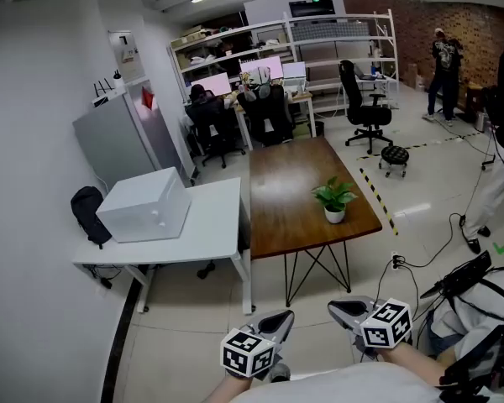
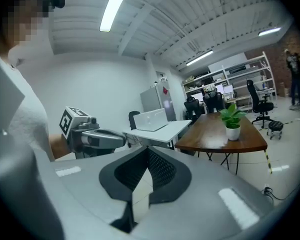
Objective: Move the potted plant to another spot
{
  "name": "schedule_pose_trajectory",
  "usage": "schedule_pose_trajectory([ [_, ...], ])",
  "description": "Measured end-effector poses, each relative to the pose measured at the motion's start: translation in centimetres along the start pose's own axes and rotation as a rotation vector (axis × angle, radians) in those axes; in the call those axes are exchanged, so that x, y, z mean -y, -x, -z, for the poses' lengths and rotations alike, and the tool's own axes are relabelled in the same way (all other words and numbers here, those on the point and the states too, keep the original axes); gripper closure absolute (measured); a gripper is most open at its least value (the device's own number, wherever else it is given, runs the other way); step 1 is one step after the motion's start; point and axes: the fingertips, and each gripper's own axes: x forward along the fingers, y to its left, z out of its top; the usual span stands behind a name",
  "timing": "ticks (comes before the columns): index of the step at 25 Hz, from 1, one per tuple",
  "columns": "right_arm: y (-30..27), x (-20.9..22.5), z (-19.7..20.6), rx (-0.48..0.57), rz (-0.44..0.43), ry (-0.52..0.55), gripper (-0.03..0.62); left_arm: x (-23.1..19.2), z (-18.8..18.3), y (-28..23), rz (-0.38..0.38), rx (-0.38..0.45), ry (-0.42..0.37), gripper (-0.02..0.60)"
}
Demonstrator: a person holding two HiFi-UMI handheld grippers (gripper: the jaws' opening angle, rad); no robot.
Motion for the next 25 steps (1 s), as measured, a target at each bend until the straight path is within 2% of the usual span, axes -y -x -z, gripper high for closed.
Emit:
schedule_pose_trajectory([
  [4, -2.3, 1.8, 0.4, -0.011, 0.026, -0.014, 0.588, -3.3, 1.2, -1.0, -0.001, -0.009, 0.043, 0.584],
  [8, -6.1, 4.1, 0.4, -0.035, 0.046, -0.041, 0.588, -7.7, 1.1, -2.9, 0.022, -0.023, 0.048, 0.584],
  [18, -18.1, 9.7, -3.2, -0.074, 0.077, -0.090, 0.588, -22.0, -2.4, -6.5, 0.075, -0.039, 0.056, 0.584],
  [25, -26.3, 13.4, -6.6, -0.064, 0.107, -0.101, 0.588, -31.9, -4.6, -8.4, 0.088, -0.031, 0.058, 0.584],
])
